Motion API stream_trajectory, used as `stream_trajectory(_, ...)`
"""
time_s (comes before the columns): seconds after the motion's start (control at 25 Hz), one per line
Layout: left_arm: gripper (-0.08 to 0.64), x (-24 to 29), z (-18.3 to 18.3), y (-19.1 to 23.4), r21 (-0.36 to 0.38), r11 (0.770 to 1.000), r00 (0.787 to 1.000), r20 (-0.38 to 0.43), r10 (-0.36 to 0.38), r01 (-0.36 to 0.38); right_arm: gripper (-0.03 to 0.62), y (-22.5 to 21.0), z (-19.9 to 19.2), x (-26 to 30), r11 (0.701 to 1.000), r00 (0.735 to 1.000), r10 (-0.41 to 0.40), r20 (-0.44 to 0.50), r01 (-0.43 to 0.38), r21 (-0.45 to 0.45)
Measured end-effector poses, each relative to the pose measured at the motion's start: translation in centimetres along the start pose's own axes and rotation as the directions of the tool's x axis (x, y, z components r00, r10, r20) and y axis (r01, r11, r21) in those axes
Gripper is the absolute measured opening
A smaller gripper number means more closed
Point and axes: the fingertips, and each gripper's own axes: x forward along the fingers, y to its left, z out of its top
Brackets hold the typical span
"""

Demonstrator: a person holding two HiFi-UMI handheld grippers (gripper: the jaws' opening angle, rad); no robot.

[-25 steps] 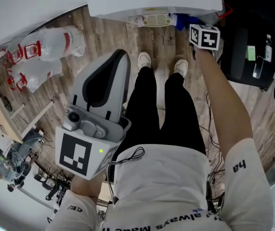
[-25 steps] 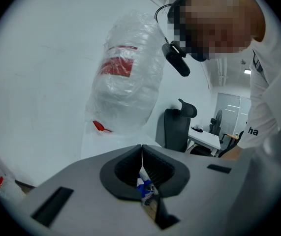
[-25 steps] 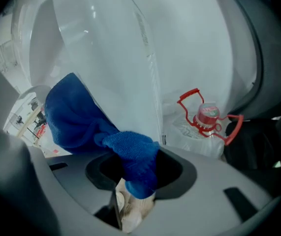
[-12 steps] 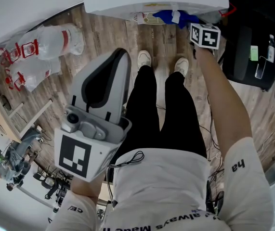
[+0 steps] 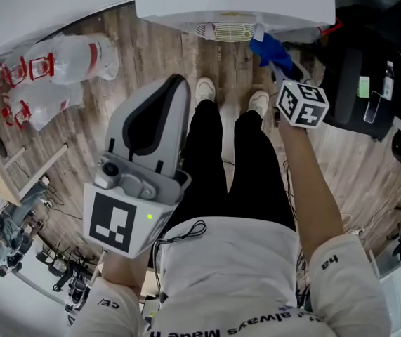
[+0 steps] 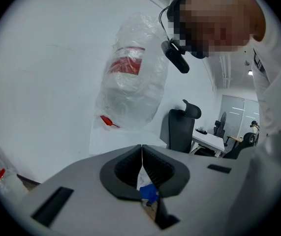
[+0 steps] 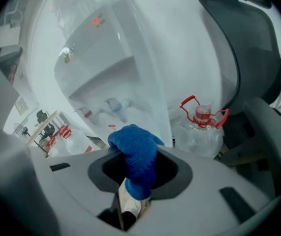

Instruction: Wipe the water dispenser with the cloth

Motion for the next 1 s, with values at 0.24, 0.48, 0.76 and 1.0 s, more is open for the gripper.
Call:
stream_trajectory(0.24,0.021,-0.6,0.5,1.0,-0.002,1.000,0.999,0.032,0.020,-0.020,0.114,7.8,0.8,-3.9,0.983,0.990,0.128,0.062,-0.135,0.124)
stream_trajectory(0.48,0.021,-1.8,0.5,2.5,-0.011,0.998,0.998,0.031,0.060,-0.060,0.114,17.0,1.8,-4.6,0.932,0.945,0.309,0.106,-0.323,0.166)
stream_trajectory(0.76,0.021,-3.6,0.6,4.7,-0.026,0.995,0.995,0.040,0.094,-0.093,0.114,23.3,7.1,-2.4,0.878,0.904,0.363,0.228,-0.414,0.242)
stream_trajectory(1.0,0.021,-4.6,0.6,5.9,-0.035,0.993,0.993,0.046,0.111,-0.110,0.114,25.5,10.6,0.1,0.854,0.892,0.348,0.289,-0.429,0.295)
